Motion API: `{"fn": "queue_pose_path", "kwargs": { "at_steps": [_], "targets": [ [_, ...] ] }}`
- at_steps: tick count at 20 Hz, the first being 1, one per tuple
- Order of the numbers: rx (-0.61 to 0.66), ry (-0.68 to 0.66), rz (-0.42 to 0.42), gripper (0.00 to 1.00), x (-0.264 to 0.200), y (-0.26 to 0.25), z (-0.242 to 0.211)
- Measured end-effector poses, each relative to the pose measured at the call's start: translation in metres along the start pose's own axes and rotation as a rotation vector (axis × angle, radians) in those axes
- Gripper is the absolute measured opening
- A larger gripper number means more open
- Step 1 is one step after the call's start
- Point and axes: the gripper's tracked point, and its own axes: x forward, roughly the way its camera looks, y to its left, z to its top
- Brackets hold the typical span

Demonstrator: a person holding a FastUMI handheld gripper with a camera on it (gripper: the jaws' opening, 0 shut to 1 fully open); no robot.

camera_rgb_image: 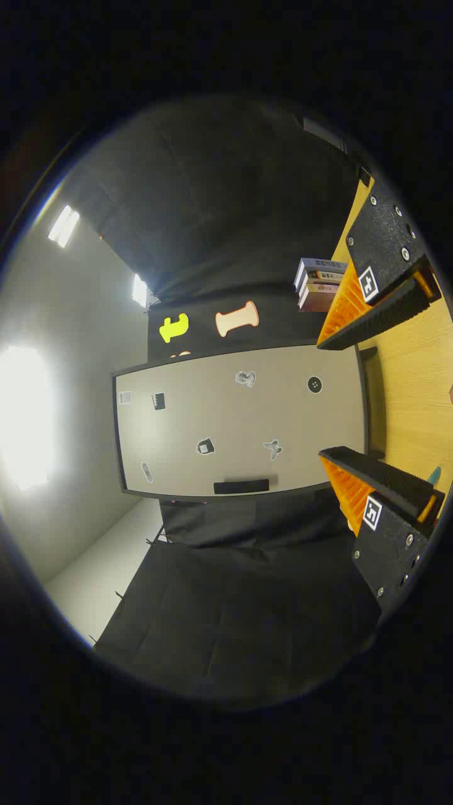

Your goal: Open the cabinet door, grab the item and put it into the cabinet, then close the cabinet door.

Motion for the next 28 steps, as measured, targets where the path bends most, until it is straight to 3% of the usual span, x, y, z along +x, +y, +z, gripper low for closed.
{"fn": "queue_pose_path", "kwargs": {
  "at_steps": [16,22,28],
  "targets": [
    [0.025,0.036,-0.027,0.95,-0.011,-0.027,-0.014],
    [0.024,0.044,-0.015,0.96,-0.008,-0.016,-0.007],
    [-0.001,0.021,0.018,0.95,0.026,0.009,0.015]
  ]
}}
